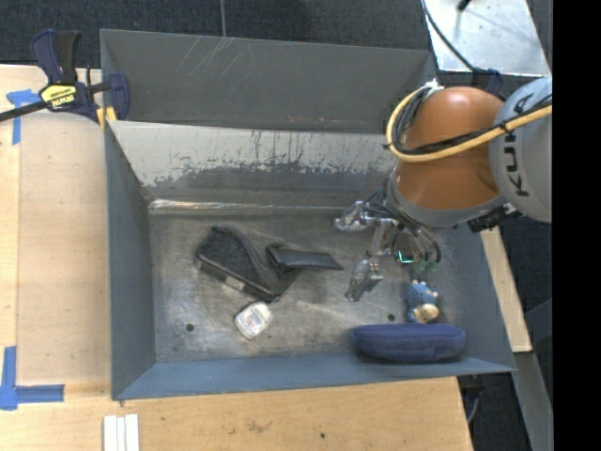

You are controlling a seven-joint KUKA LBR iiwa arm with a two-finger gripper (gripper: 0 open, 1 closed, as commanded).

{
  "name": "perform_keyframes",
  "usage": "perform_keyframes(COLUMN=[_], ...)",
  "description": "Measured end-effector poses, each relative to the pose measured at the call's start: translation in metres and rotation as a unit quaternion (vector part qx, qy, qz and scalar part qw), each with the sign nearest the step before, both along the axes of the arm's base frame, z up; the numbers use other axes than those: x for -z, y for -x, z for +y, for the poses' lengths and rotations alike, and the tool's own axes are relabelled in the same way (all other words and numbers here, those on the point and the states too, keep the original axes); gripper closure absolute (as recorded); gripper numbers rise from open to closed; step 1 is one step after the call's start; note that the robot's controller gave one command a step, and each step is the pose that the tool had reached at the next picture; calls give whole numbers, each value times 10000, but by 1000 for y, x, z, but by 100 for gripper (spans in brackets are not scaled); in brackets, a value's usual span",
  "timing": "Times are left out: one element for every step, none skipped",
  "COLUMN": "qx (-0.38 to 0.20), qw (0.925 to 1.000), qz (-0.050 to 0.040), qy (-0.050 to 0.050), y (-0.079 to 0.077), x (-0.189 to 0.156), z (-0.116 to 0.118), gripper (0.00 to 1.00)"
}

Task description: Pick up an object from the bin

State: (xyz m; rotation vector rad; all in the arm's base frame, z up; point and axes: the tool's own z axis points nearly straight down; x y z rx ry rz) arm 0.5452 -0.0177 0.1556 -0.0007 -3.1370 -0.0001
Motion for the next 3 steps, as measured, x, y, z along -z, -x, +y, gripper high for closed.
perform_keyframes(qx=[-1026, -1010, -1926], qw=[9947, 9947, 9812], qz=[-46, -168, -93], qy=[16, 6, 13], y=[-50, -56, -69], x=[82, 77, -125], z=[62, 63, 17], gripper=[0, 100, 100])
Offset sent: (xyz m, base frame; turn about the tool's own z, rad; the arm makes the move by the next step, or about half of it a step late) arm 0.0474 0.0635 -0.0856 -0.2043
